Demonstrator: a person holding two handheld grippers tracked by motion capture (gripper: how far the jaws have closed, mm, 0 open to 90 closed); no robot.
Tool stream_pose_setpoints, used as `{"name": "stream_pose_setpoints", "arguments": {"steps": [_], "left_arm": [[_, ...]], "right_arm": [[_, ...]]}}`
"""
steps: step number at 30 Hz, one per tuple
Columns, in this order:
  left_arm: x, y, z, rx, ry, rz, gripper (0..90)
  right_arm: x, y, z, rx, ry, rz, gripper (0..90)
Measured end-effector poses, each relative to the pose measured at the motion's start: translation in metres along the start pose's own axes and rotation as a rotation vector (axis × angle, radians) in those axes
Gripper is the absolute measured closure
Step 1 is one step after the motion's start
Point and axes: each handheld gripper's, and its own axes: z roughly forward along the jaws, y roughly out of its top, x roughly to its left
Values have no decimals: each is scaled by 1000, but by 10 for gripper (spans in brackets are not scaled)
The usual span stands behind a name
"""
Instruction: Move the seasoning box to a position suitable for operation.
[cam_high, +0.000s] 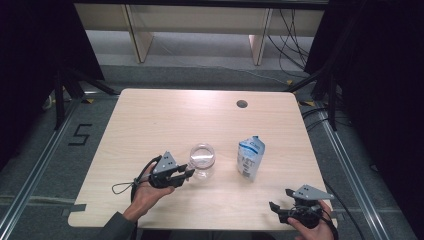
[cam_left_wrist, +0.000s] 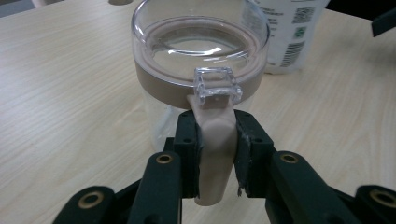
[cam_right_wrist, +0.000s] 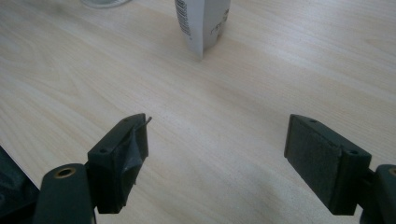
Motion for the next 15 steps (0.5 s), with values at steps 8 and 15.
{"name": "stream_pose_setpoints", "arguments": {"steps": [8,15], "left_arm": [[-11,-2,1,-2,-116,55,725],[-21,-3,3,-14,-211,117,724]], "right_arm": [[0,0,0,3,-1,3,225],[0,0,0,2,0,-1,225]]}}
